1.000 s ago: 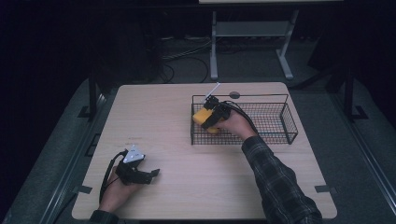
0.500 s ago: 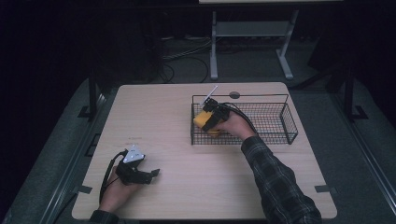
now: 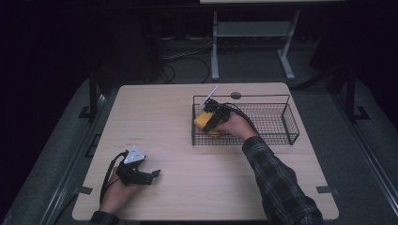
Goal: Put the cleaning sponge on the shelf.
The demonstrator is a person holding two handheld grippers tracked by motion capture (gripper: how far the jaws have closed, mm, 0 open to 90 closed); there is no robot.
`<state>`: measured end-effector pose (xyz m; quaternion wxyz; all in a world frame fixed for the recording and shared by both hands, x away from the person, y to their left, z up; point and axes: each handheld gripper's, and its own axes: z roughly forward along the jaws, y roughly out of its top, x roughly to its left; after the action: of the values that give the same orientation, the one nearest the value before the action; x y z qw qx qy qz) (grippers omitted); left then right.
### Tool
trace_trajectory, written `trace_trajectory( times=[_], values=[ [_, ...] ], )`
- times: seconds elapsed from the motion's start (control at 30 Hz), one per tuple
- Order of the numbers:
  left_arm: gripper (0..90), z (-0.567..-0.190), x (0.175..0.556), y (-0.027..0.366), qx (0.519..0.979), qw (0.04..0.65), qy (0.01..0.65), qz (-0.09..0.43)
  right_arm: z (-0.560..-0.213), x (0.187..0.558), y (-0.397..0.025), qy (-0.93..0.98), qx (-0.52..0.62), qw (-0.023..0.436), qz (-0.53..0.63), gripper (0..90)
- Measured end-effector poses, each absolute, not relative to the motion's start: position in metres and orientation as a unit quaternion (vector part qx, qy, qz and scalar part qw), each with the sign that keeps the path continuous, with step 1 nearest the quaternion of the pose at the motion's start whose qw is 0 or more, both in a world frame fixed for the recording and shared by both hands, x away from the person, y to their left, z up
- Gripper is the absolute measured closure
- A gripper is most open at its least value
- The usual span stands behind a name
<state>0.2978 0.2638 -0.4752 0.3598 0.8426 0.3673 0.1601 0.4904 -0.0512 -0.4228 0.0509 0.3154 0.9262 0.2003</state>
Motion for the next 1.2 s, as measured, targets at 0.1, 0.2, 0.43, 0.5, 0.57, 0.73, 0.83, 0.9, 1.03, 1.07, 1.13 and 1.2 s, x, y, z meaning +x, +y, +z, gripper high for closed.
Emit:
trace_trajectory(
  times=[0.1, 0.2, 0.43, 0.5, 0.57, 0.73, 0.83, 0.9, 1.03, 1.07, 1.13, 1.2],
  values=[
    [12.9, -0.475, 0.298, 0.264, 0.843, 0.359, 0.367, 0.16, -0.42, 0.49, -0.052, 0.924, 0.319, 0.049, 0.206, 15.5],
    [12.9, -0.475, 0.298, 0.264, 0.844, 0.358, 0.366, 0.161, -0.415, 0.488, -0.055, 0.922, 0.321, 0.051, 0.211, 14.3],
    [12.9, -0.475, 0.298, 0.264, 0.843, 0.359, 0.367, 0.161, -0.39, 0.473, -0.077, 0.909, 0.328, 0.069, 0.247, 14.3],
    [12.8, -0.475, 0.298, 0.264, 0.843, 0.359, 0.367, 0.161, -0.384, 0.466, -0.085, 0.906, 0.331, 0.074, 0.255, 14.3],
    [12.9, -0.475, 0.298, 0.264, 0.843, 0.36, 0.367, 0.16, -0.379, 0.459, -0.094, 0.902, 0.333, 0.079, 0.264, 14.3],
    [12.9, -0.475, 0.298, 0.264, 0.843, 0.359, 0.367, 0.16, -0.37, 0.441, -0.114, 0.894, 0.336, 0.088, 0.284, 14.3],
    [12.9, -0.475, 0.298, 0.264, 0.842, 0.36, 0.367, 0.16, -0.366, 0.429, -0.125, 0.888, 0.338, 0.094, 0.298, 14.3],
    [12.9, -0.475, 0.298, 0.264, 0.842, 0.36, 0.368, 0.161, -0.365, 0.42, -0.132, 0.884, 0.337, 0.096, 0.309, 14.3],
    [12.9, -0.475, 0.298, 0.264, 0.843, 0.359, 0.367, 0.161, -0.365, 0.401, -0.144, 0.879, 0.335, 0.1, 0.324, 14.3],
    [12.9, -0.475, 0.298, 0.264, 0.843, 0.359, 0.367, 0.161, -0.367, 0.396, -0.147, 0.878, 0.335, 0.102, 0.326, 14.3],
    [12.9, -0.475, 0.298, 0.264, 0.843, 0.359, 0.367, 0.161, -0.371, 0.387, -0.152, 0.877, 0.334, 0.103, 0.33, 14.3],
    [12.9, -0.475, 0.298, 0.264, 0.842, 0.36, 0.368, 0.161, -0.376, 0.379, -0.157, 0.875, 0.336, 0.105, 0.333, 14.4]
  ],
)
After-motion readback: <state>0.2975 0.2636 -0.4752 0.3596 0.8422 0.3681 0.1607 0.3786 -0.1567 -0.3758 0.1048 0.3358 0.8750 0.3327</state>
